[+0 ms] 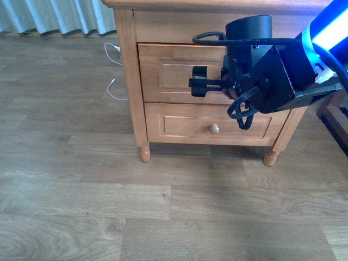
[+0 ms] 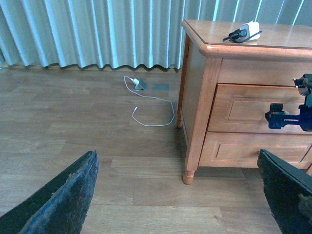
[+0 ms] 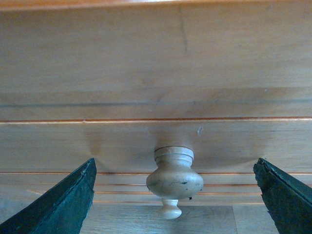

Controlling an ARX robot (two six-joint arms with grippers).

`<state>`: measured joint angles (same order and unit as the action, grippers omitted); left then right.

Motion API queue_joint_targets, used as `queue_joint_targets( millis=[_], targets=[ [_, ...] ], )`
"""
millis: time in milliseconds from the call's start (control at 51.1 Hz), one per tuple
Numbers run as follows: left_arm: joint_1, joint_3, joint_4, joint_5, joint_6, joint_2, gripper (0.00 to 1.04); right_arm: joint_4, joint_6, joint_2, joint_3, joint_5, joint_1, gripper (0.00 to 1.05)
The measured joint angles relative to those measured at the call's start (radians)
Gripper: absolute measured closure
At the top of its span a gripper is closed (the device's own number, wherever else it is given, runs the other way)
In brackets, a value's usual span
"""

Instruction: Put charger into drawer

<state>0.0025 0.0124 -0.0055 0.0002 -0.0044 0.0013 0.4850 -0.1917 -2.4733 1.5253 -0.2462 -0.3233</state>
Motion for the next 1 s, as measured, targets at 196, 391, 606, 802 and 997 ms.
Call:
queue_joint_targets(
  millis=[196, 391, 606, 802, 997],
  targets=[
    [0.0, 0.0, 0.0, 0.0, 0.0, 0.0, 0.06, 0.005, 0.001, -0.001, 0.0, 0.0, 0.0, 0.12],
    [0.0, 0.0, 0.0, 0.0, 0.0, 0.0, 0.06, 0.015, 0.003, -0.001, 0.0, -0.007, 0.0, 0.42],
    [0.0, 0.0, 0.0, 0.0, 0.0, 0.0, 0.06, 0.017, 0.005, -0.001, 0.0, -0.005, 0.0, 0.74],
    [0.0, 0.0, 0.0, 0.0, 0.0, 0.0, 0.06, 0.017, 0.011, -0.001, -0.001, -0.006, -0.001, 0.8],
    [0.0, 0.0, 0.0, 0.0, 0.0, 0.0, 0.06, 0.031, 0.008, 0.011, -0.032, -0.002, -0.001, 0.8]
  ],
)
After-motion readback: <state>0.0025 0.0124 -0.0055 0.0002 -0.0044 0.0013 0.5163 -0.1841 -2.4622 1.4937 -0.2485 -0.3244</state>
